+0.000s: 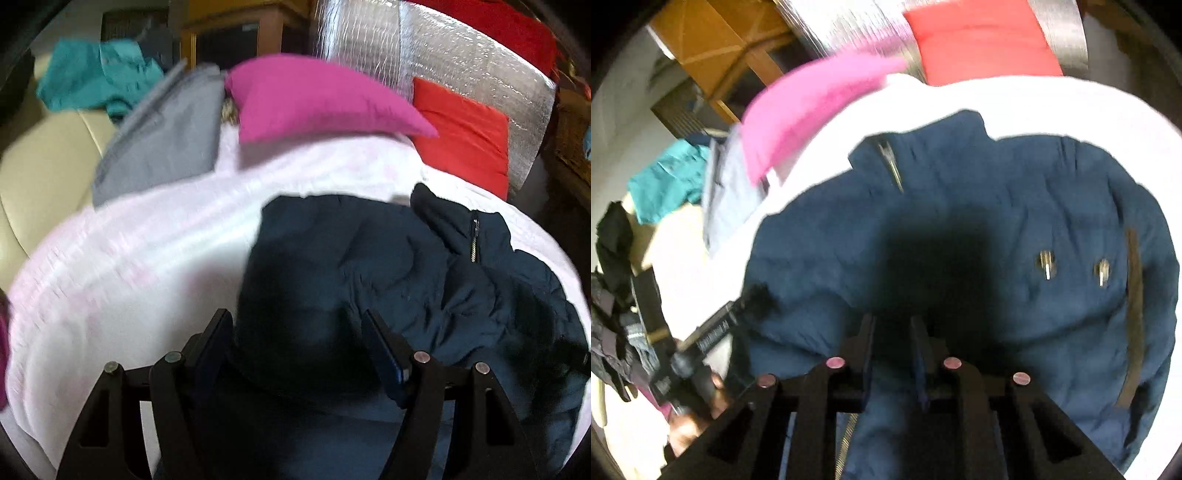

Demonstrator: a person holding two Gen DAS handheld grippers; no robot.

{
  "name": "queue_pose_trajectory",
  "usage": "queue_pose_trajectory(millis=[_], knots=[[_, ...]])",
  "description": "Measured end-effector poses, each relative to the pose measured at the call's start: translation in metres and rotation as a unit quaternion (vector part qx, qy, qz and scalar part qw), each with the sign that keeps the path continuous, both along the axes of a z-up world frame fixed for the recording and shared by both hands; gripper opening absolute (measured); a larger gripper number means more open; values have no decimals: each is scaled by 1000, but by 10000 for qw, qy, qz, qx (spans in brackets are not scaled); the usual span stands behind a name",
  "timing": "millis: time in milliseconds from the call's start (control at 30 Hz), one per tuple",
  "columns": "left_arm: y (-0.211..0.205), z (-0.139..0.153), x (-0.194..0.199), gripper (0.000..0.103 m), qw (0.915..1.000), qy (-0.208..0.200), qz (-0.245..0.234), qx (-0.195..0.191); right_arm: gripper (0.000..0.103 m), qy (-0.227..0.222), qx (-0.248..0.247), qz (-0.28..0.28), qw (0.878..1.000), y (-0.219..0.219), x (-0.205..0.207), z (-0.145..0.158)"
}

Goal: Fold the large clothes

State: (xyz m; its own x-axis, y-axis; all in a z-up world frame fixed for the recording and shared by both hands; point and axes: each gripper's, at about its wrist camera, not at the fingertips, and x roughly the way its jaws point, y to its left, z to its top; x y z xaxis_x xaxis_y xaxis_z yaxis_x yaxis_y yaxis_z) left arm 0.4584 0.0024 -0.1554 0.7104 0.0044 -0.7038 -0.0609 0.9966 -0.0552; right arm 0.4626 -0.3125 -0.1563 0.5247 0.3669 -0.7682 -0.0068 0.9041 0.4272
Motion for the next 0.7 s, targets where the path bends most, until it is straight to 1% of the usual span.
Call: queue_pose_trajectory(millis=[33,67,100,167,233,400,467,567,633,700], knots=[[-2,0,0,73,10000,-41,-11,83,46,-4,-40,-43,10000,2,6,1],[-3,-1,2,73,9999,-17,-37,128,54,-9,-73,-74,9999,4,10,1],[-3,-3,7,73,9998,36,-58,160,57,-25,-147,-143,9998,6,18,-1],[-4,-9,11,73,9996,138,-71,234,57,134,-269,-205,9993,10,34,-12],[-3,-12,14,73,9994,162,-51,297,53,303,-375,-265,9985,14,45,-28],[-1,-12,11,73,9994,100,-21,335,53,432,-694,-325,9961,20,64,-49],[-2,-11,10,73,9993,39,-32,362,53,440,-790,-291,9955,20,68,-51],[-3,-9,9,73,9991,-41,-51,408,52,500,-770,-302,9953,18,73,-53],[-2,-8,8,73,9991,-68,-43,408,51,492,-764,-279,9955,17,70,-49],[-2,-8,7,73,9992,-66,-31,399,51,382,-654,-251,9968,13,60,-41]])
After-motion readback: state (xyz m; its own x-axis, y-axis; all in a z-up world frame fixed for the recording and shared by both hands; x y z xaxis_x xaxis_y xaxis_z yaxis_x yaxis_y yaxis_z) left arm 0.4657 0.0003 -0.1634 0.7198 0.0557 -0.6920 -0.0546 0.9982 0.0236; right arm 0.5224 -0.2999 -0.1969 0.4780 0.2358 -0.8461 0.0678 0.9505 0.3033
